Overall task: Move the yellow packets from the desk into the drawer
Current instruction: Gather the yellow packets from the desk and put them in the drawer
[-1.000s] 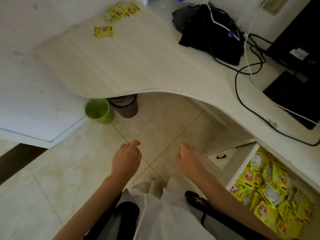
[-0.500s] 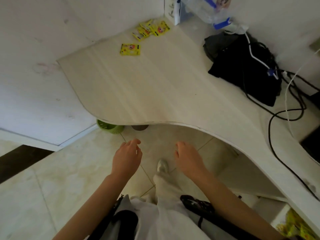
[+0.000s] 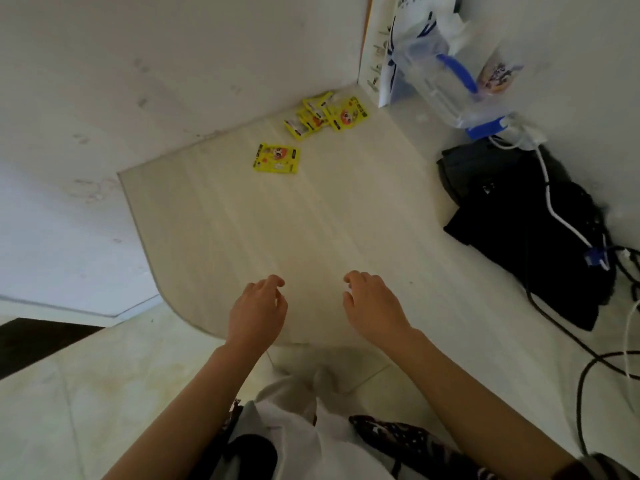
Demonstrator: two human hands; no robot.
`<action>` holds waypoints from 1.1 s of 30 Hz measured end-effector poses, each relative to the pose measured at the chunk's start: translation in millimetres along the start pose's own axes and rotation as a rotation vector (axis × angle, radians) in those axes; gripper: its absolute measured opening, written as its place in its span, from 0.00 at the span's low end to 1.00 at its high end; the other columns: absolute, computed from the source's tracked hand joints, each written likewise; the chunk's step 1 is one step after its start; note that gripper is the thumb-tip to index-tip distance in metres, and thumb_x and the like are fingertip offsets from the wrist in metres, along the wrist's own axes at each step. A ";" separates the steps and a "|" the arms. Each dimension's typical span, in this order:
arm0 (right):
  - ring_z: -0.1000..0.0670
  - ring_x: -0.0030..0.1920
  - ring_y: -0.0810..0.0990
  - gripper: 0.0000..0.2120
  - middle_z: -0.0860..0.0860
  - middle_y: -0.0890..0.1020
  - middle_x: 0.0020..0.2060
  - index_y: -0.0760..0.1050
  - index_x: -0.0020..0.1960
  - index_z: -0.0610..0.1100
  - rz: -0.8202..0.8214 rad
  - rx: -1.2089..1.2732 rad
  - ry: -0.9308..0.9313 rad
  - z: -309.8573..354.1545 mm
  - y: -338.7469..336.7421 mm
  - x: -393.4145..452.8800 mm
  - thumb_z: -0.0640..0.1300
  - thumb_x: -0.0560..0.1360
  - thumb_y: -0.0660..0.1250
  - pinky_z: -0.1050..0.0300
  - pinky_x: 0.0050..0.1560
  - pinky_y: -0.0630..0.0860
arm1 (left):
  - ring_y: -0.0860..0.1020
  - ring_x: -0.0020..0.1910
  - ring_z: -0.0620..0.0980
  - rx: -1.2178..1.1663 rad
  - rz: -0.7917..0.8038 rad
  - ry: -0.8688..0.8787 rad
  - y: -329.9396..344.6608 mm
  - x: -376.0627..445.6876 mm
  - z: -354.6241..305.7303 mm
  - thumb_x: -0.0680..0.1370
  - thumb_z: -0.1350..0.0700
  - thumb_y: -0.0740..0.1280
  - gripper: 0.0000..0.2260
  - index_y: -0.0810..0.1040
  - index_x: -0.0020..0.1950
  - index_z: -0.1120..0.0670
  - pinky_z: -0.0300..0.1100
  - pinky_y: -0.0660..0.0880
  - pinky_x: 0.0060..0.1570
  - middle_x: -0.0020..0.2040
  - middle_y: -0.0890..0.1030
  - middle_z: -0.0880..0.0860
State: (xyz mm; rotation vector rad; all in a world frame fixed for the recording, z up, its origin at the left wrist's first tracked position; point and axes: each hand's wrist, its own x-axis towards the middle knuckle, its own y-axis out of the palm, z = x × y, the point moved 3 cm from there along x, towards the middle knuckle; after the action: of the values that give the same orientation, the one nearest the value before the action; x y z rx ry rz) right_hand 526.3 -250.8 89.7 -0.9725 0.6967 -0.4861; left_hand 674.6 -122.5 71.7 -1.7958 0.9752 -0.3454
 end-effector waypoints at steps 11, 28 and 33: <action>0.45 0.60 0.73 0.16 0.46 0.76 0.60 0.68 0.67 0.43 -0.011 -0.082 0.002 8.7 -35.0 127.7 0.45 0.81 0.55 0.51 0.56 0.74 | 0.75 0.55 0.52 0.038 0.057 0.060 -37.4 146.2 10.6 0.79 0.56 0.59 0.12 0.73 0.62 0.52 0.47 0.75 0.48 0.54 0.80 0.51; 0.42 0.59 0.73 0.18 0.43 0.73 0.61 0.66 0.68 0.41 -0.075 -0.247 -0.003 -17.2 -98.8 340.1 0.38 0.79 0.58 0.48 0.54 0.75 | 0.67 0.69 0.55 0.188 0.223 0.173 -49.5 351.4 7.0 0.77 0.61 0.62 0.22 0.66 0.71 0.54 0.51 0.70 0.62 0.69 0.70 0.54; 0.39 0.63 0.70 0.23 0.41 0.68 0.67 0.63 0.71 0.38 -0.102 -0.286 -0.039 -33.2 -112.5 414.0 0.34 0.76 0.60 0.47 0.55 0.74 | 0.68 0.68 0.55 0.212 0.219 0.224 -40.5 372.1 13.3 0.76 0.54 0.66 0.23 0.68 0.71 0.52 0.49 0.67 0.65 0.68 0.72 0.53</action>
State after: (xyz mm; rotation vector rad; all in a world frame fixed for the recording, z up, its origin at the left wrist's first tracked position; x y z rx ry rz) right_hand 778.9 -596.4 45.5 -1.2876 0.6956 -0.4626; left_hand 936.3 -386.8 27.4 -1.4642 1.2322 -0.4999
